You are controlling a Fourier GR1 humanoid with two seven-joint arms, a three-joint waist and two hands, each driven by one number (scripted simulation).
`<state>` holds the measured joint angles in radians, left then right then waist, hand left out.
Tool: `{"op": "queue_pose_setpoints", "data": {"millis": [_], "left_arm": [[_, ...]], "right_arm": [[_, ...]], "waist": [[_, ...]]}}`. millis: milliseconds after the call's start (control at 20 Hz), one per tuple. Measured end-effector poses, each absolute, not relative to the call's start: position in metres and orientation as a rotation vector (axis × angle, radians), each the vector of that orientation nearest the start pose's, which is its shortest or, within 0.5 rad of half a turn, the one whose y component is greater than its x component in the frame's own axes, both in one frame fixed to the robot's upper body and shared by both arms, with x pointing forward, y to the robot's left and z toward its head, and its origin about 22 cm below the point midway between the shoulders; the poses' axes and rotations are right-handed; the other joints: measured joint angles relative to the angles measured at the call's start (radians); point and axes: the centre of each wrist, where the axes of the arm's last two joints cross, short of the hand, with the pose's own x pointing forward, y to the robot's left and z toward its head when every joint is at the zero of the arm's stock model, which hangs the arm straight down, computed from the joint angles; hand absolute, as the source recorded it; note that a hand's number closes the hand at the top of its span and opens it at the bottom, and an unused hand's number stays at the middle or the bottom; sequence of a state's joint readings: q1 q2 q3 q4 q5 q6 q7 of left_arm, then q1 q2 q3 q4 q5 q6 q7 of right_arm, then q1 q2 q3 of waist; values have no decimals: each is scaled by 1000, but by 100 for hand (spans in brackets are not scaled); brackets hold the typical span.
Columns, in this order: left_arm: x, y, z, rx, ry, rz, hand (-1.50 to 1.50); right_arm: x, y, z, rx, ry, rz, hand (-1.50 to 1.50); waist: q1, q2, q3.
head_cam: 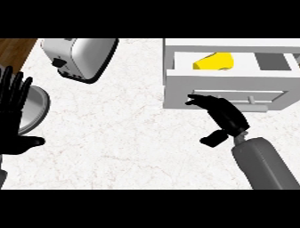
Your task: Pick up the cup, place it into the drawer and close the drawer
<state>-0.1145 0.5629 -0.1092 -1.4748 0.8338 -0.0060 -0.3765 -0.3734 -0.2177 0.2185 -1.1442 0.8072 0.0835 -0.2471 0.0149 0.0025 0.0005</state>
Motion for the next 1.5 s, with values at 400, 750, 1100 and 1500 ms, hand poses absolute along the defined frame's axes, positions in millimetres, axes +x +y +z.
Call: {"op": "queue_pose_setpoints", "data": {"millis": [400,750,1100,1500], "left_arm": [[262,339,46,-272,-1877,197,-150],[264,345,44,-297,-1877,188,-150],[269,341,41,-317,-1885,168,-150],[273,335,39,-325,-1886,141,-150]], "right_arm": [[373,-223,-12,-403,-1560,1242,-150],[407,-240,4,-354,-1567,1222,-150],[421,-260,20,-288,-1565,1231,-150],[421,-270,16,-205,-1552,1205,-150]], "waist": [[9,-3,-3],[22,-5,-6],[47,1,-5],[58,3,-3]]}}
